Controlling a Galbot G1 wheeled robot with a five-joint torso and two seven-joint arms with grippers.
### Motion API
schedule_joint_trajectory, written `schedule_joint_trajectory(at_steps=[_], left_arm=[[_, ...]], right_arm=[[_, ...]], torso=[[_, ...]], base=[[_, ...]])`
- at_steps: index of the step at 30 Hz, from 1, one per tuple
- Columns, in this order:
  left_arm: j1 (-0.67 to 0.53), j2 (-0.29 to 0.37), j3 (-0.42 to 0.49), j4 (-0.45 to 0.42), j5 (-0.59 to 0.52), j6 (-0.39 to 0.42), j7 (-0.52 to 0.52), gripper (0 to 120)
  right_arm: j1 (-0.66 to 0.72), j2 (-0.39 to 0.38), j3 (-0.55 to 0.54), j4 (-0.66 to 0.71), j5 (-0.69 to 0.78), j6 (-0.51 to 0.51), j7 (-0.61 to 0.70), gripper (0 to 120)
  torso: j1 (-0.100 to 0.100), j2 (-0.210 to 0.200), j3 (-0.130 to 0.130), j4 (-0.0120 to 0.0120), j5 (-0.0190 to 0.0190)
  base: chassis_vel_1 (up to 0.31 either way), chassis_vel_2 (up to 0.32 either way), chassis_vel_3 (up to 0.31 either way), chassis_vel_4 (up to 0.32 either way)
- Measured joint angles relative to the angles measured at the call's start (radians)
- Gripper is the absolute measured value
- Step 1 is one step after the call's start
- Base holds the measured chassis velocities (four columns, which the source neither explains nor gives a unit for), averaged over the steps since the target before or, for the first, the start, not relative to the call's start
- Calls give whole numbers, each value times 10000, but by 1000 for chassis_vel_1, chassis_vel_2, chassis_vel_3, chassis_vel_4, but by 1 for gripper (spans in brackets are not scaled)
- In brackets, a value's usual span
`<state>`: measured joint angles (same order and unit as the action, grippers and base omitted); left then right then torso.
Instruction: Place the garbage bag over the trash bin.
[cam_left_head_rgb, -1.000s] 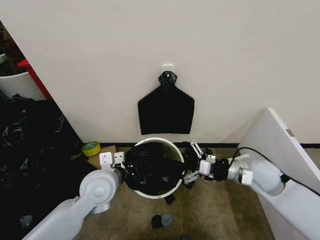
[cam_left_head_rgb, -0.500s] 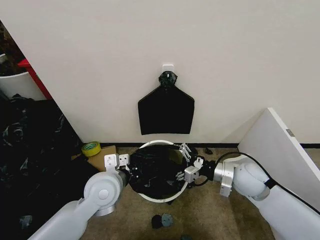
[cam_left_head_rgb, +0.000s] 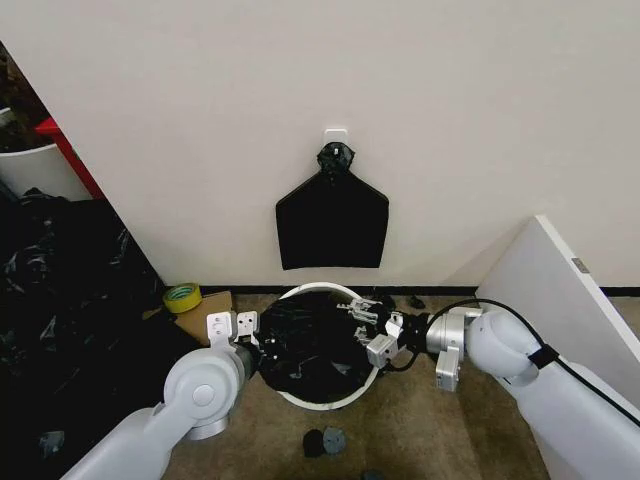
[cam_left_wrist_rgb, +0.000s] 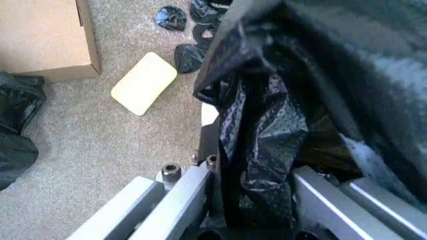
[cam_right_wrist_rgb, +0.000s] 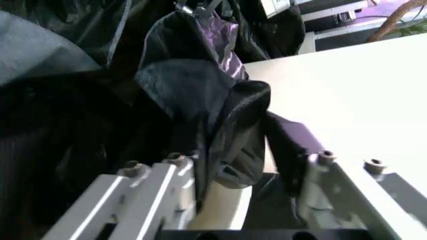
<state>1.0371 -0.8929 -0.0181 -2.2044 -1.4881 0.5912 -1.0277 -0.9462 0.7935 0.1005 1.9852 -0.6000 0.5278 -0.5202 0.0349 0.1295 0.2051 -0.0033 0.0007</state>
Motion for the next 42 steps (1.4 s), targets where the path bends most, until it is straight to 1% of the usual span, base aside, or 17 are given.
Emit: schedule_joint_trajectory(at_steps=[2, 7, 9, 11, 14, 15, 18, 20, 21, 24, 26, 30, 35, 37, 39, 41, 42], left_arm=[[21, 5, -3, -22, -7, 6, -6, 0], [68, 29, -3, -103, -33, 31, -35, 0], [67, 32, -9, -110, -39, 34, -39, 0], [69, 47, -28, -118, -44, 40, -43, 0], [133, 95, -40, -169, -42, 81, -51, 0], [133, 95, -40, -169, -42, 81, -51, 0], [133, 162, 126, -278, -23, 187, -55, 0], [120, 212, 265, -408, -21, 315, -47, 0], [120, 212, 265, -408, -21, 315, -47, 0], [183, 291, 361, -659, -21, 544, -30, 0], [216, 355, 453, -816, -20, 728, -22, 0], [285, 408, 479, -1034, -21, 893, -17, 0], [406, 474, 421, -1347, -33, 970, -17, 0], [445, 496, 358, -1442, -38, 981, -18, 0], [408, 503, 263, -1468, -40, 981, -23, 0], [298, 502, 86, -1429, -47, 960, -15, 0], [298, 502, 86, -1429, -47, 960, -15, 0]], right_arm=[[-12, 3, -16, 0, 41, -13, 0, 23], [-33, -59, -46, -5, 514, -193, 1, 2], [-40, -114, -56, -10, 778, -310, -3, 0], [-49, -258, -83, -28, 1738, -747, -51, 0], [-186, -631, -338, -92, 4479, -2132, 445, 0], [-186, -631, -338, -92, 4479, -2132, 445, 0], [-510, -899, -531, -41, 6926, -3501, 1522, 0], [-797, -1032, -553, 67, 8637, -4608, 2469, 0], [-797, -1032, -553, 67, 8637, -4608, 2469, 0], [-991, -1077, -561, 218, 10160, -5539, 3310, 0], [-1085, -1084, -522, 296, 10894, -5857, 3651, 0], [-1113, -1084, -428, 327, 11121, -6271, 3988, 0], [-1179, -1129, -273, 186, 10545, -6431, 4048, 0], [-1256, -1169, -172, 74, 10202, -6186, 3788, 0], [-1379, -1221, -60, -33, 9570, -5607, 3508, 0], [-1507, -1293, 133, -137, 9016, -4964, 2937, 5], [-1507, -1293, 133, -137, 9016, -4964, 2937, 5]], torso=[[0, 0, 0, 0, 0], [0, 0, 0, 1, 1], [0, 0, 0, 0, 0], [0, 0, 0, -1, 1], [0, 0, 0, 1, -1], [0, 0, 0, 1, -1], [0, 0, 0, 2, 2], [0, 0, 0, -4, -1], [0, 0, 0, -4, -1], [-1, 0, 0, 0, 2], [-2, 0, 0, 0, 1], [-2, 0, 0, 0, 1], [-2, 0, 0, 0, 1], [-2, 0, 0, 0, 1], [-2, 0, 0, 1, 1], [-2, 0, 0, -1, 1], [-2, 0, 0, -1, 1]], base=[[0, 0, 0, 0], [0, 0, 0, 0], [0, 0, 0, 0], [0, 0, 0, 0], [0, 0, 0, 0], [0, 0, 0, 0], [0, 0, 0, 0], [0, 0, 0, 0], [0, 0, 0, 0], [0, 0, 0, 0], [0, 0, 0, 0], [0, 0, 0, 0], [0, 0, 0, 0], [0, 0, 0, 0], [0, 0, 0, 0], [0, 0, 0, 0], [0, 0, 0, 0]])
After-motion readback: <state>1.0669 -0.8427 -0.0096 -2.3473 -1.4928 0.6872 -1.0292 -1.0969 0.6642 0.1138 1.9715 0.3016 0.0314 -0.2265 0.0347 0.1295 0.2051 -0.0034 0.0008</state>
